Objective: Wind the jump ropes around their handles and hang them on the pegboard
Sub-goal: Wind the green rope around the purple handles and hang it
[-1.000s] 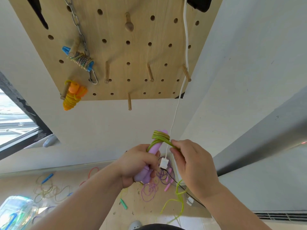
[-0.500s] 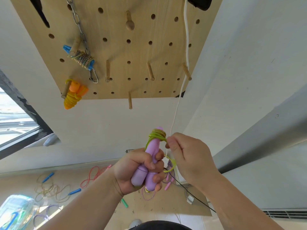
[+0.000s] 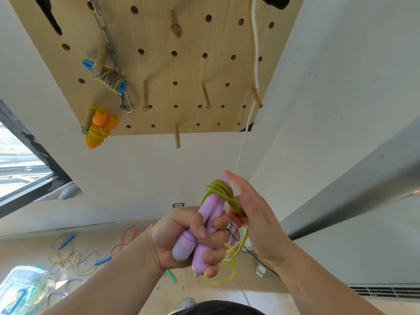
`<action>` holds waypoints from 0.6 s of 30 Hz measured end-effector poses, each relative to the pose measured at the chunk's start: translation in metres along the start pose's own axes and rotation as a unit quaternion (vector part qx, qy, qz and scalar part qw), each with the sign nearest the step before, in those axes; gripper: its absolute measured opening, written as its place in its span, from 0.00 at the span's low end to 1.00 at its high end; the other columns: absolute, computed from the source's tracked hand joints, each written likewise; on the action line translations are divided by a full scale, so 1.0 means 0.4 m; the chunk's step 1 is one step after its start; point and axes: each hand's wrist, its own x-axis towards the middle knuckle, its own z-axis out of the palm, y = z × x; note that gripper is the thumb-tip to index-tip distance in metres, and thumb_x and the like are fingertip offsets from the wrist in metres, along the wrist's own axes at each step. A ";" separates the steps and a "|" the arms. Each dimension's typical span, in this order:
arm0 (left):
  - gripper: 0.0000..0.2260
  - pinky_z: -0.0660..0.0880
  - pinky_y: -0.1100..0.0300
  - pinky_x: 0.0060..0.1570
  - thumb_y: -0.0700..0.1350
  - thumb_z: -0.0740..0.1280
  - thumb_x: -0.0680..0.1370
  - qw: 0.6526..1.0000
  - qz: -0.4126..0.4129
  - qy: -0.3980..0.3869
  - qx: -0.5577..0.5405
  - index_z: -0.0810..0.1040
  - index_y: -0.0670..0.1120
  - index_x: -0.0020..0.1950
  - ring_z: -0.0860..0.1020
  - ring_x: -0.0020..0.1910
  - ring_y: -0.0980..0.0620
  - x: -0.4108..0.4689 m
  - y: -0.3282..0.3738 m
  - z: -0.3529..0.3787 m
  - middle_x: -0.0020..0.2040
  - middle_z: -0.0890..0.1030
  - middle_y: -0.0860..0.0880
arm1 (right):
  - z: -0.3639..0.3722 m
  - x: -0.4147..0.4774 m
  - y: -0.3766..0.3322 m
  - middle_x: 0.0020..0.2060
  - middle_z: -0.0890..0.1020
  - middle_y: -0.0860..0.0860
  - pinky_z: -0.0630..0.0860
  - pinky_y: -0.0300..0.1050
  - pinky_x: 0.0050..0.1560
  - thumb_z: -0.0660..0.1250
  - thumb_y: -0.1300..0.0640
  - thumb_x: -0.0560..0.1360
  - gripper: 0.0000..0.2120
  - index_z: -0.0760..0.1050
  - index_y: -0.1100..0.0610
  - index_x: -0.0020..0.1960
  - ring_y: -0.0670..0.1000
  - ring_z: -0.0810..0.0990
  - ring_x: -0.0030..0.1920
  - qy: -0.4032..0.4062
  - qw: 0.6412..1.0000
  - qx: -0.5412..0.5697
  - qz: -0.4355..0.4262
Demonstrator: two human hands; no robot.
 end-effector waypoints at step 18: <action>0.08 0.79 0.53 0.41 0.40 0.66 0.70 0.999 0.031 -0.017 -0.033 0.71 0.45 0.48 0.80 0.36 0.46 0.025 0.006 -0.031 0.35 0.77 0.48 | -0.061 0.066 -0.038 0.33 0.72 0.51 0.70 0.43 0.41 0.68 0.52 0.77 0.12 0.81 0.49 0.60 0.48 0.72 0.37 -0.082 0.992 -0.091 0.026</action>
